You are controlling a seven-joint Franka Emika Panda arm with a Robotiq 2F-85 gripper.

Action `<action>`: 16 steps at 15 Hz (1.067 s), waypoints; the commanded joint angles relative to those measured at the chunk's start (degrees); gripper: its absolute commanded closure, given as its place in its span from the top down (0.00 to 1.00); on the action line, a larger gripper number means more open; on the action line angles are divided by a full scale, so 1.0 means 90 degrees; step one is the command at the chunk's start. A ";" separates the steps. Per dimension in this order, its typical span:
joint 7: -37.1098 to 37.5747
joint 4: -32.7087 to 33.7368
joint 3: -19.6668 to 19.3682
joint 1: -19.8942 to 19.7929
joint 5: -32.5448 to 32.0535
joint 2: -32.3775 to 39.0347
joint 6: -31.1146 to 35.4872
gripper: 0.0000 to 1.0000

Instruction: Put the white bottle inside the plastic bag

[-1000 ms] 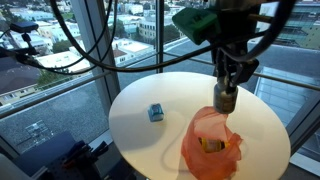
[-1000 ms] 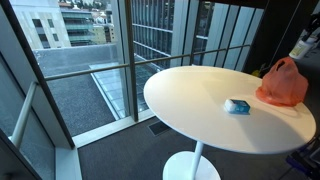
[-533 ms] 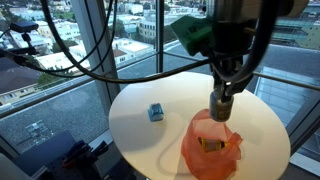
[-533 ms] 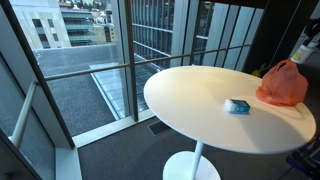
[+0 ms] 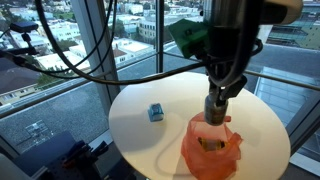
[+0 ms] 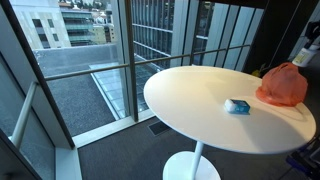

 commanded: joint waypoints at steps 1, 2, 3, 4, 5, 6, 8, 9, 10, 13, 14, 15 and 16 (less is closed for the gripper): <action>0.0232 -0.0048 0.0037 -0.0063 -0.0304 -0.0173 -0.0277 0.19; 0.0287 -0.0042 0.0046 -0.0068 -0.0420 -0.0181 -0.0331 0.19; 0.0359 -0.0029 0.0058 -0.0072 -0.0554 -0.0188 -0.0401 0.19; 0.0442 -0.0020 0.0068 -0.0073 -0.0680 -0.0199 -0.0463 0.19; 0.0537 -0.0011 0.0083 -0.0072 -0.0839 -0.0220 -0.0523 0.19; 0.0641 -0.0008 0.0098 -0.0074 -0.1007 -0.0244 -0.0581 0.19; 0.0809 0.0004 0.0123 -0.0070 -0.1280 -0.0270 -0.0704 0.19; 0.0871 0.0003 0.0139 -0.0062 -0.1381 -0.0272 -0.0742 0.19; 0.0933 -0.0002 0.0157 -0.0052 -0.1465 -0.0260 -0.0732 0.19; 0.0961 0.0013 0.0201 -0.0012 -0.1489 -0.0160 -0.0618 0.19; 0.0940 0.0025 0.0214 -0.0002 -0.1457 -0.0120 -0.0597 0.19; 0.0888 0.0037 0.0222 0.0013 -0.1395 -0.0071 -0.0556 0.19; 0.0836 0.0052 0.0230 0.0029 -0.1328 -0.0021 -0.0517 0.19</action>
